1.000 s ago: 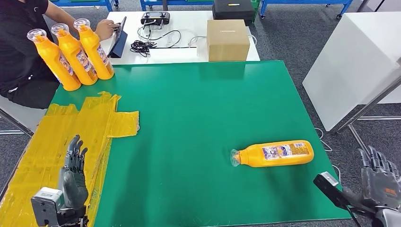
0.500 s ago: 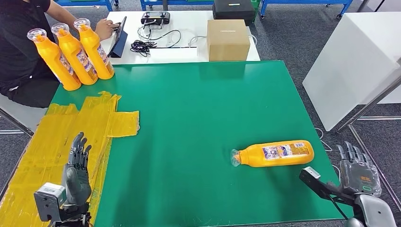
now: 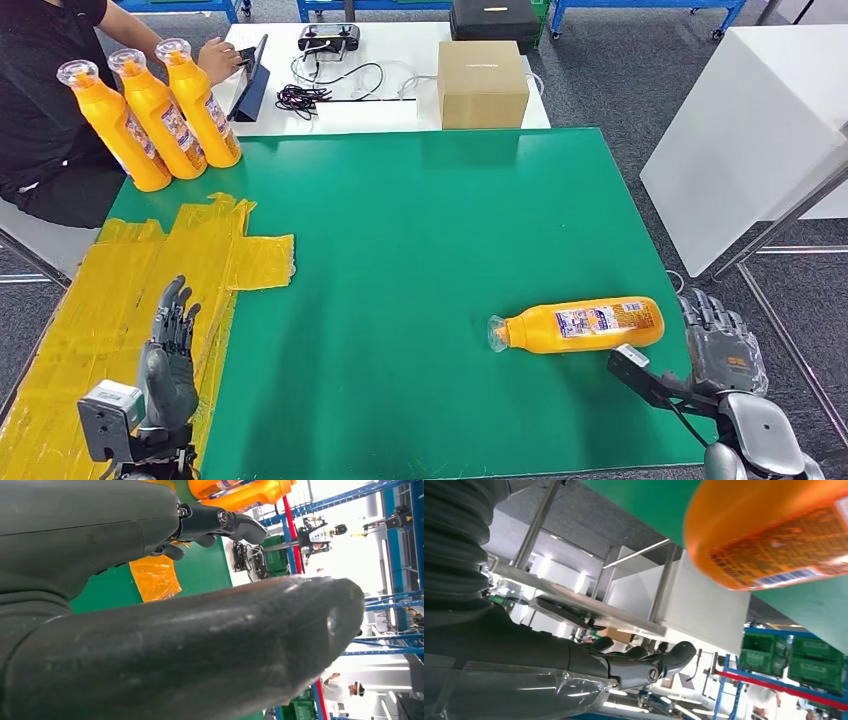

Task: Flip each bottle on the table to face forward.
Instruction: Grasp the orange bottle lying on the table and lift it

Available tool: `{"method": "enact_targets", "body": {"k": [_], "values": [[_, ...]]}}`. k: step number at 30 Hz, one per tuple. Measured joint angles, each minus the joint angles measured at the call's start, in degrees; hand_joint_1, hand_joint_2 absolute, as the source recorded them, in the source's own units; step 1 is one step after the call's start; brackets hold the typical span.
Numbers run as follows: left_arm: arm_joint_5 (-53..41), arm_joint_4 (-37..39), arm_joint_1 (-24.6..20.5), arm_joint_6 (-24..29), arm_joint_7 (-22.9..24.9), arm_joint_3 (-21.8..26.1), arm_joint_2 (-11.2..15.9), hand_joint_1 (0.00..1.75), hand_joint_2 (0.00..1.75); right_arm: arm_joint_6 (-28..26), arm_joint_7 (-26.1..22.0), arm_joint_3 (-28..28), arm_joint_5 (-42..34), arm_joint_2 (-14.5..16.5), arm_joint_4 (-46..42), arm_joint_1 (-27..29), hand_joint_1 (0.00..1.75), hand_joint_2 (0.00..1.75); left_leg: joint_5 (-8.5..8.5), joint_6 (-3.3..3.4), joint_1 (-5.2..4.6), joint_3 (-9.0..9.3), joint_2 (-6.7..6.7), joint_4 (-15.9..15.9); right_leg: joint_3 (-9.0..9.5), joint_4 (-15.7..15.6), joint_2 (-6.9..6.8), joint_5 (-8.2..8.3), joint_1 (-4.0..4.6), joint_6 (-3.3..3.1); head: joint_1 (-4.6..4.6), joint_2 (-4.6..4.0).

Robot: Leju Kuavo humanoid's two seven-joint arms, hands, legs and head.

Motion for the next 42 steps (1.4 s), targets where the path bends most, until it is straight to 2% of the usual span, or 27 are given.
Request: {"method": "enact_targets", "body": {"k": [24,32,33,36,37,38,42], "values": [[1.72,1.9,-2.1,-0.5,0.99,-1.79,0.96,0.0,0.0,0.34,0.4,9.6,-1.4,0.06,12.43,-11.01,0.0,1.75,0.07,0.02,0.0,-0.01,-0.04,0.01,0.01,0.02,-0.02,0.01,0.0,0.0,0.01,0.0],[3.16,2.78,-3.29,-0.7,1.03,-2.54,1.55,0.0,0.0,0.88,-4.13,13.97,-2.26,0.03,18.51,-14.99,0.0,1.75,0.07,0.02,0.0,-0.02,-0.01,0.01,0.0,0.02,-0.01,0.01,0.0,0.01,0.0,0.0],[3.35,2.92,-3.45,-0.7,1.03,-2.61,1.66,0.0,0.0,0.89,-4.8,14.75,-2.39,-0.05,19.34,-15.64,0.13,1.75,0.07,0.02,0.01,0.0,0.0,0.01,0.0,0.02,-0.01,0.01,0.01,0.01,0.01,0.0],[4.18,3.39,-3.9,-0.7,0.99,-2.97,1.99,0.0,0.0,1.75,-7.25,17.27,-3.78,-0.74,21.73,-17.4,1.4,1.75,0.07,0.02,0.02,0.07,0.05,0.01,0.04,0.02,0.01,0.02,0.02,0.0,0.02,0.0],[4.48,3.57,-4.06,-0.69,0.96,-3.11,2.12,0.0,0.0,2.31,-8.16,18.17,-4.5,-1.15,22.4,-17.78,1.7,1.75,0.07,0.02,0.02,0.09,0.05,0.01,0.06,0.02,0.01,0.02,0.02,0.0,0.02,0.0],[4.74,3.74,-4.22,-0.68,0.92,-3.22,2.24,0.0,0.0,2.81,-9.0,19.01,-5.22,-1.56,22.95,-18.05,1.75,1.75,0.07,0.02,0.02,0.11,0.04,0.01,0.07,0.01,0.01,0.02,0.02,0.0,0.02,0.0],[5.85,4.62,-4.9,-0.41,0.57,-3.81,2.78,0.0,0.0,4.96,-12.04,22.7,-8.93,-4.14,24.51,-19.33,1.75,1.75,0.06,0.02,0.02,0.3,0.03,0.02,0.06,-0.01,0.0,0.02,0.01,0.02,0.01,0.0]]}}
